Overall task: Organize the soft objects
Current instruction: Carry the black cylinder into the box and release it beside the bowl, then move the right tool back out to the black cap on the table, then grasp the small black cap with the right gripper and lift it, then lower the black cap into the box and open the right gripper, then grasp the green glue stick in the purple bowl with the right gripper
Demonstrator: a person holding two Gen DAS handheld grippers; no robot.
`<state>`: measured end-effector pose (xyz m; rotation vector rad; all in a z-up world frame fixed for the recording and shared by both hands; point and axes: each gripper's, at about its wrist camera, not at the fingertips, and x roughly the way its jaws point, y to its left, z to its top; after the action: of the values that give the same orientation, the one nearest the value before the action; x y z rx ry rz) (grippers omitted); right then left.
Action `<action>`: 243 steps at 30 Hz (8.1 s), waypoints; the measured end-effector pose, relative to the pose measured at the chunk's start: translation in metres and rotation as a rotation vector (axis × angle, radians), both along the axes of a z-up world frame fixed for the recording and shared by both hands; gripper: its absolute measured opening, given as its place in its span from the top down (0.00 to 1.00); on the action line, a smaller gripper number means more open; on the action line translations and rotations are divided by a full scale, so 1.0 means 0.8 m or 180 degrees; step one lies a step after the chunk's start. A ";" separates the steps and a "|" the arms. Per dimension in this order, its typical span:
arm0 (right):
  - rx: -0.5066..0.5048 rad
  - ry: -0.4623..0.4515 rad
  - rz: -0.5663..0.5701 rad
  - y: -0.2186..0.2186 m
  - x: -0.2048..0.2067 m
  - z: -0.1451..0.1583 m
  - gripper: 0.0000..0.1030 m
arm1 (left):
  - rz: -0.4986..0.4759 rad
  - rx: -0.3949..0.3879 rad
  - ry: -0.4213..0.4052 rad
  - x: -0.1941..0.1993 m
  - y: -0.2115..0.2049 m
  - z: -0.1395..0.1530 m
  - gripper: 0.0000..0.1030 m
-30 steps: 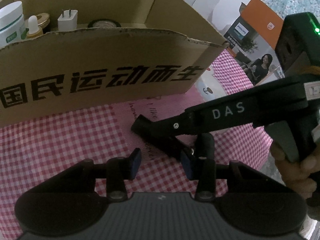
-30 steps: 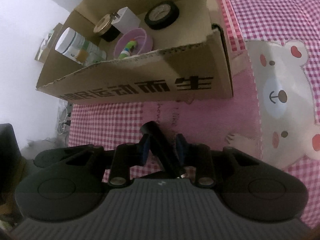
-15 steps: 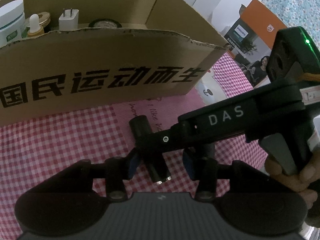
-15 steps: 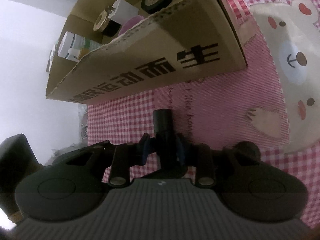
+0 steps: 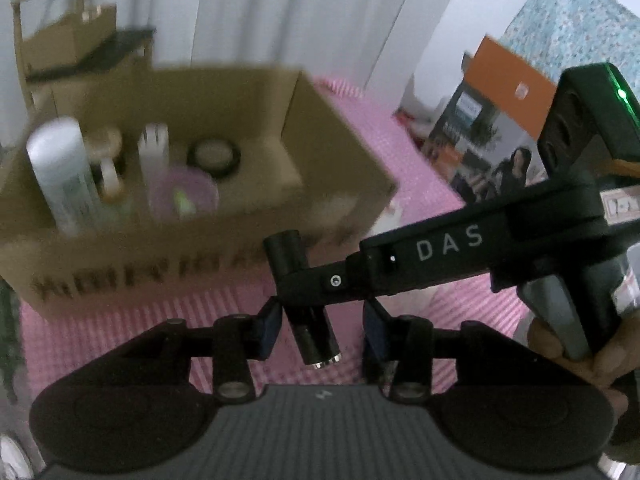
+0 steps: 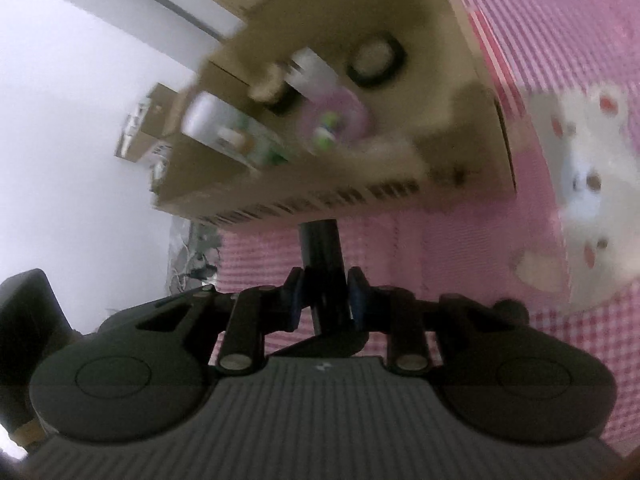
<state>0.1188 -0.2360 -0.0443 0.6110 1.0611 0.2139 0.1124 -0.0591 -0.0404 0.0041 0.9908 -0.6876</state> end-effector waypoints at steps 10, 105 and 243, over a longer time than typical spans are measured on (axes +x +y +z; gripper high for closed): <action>-0.0245 -0.0701 0.0183 -0.006 0.038 0.128 0.78 | 0.0098 -0.0131 -0.0560 0.032 -0.009 0.115 0.56; 0.0068 0.0618 -0.0887 -0.085 -0.090 -0.080 0.69 | -0.0639 0.0286 0.0374 -0.021 -0.074 -0.076 0.63; -0.2709 0.1326 0.2575 0.171 0.312 -0.065 0.85 | 0.0735 -0.0654 -0.0100 0.071 0.179 0.008 0.12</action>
<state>0.3682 -0.0996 -0.0966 -0.5938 1.6211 0.3091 0.1689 0.0844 -0.0338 -0.2750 0.8707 -0.5721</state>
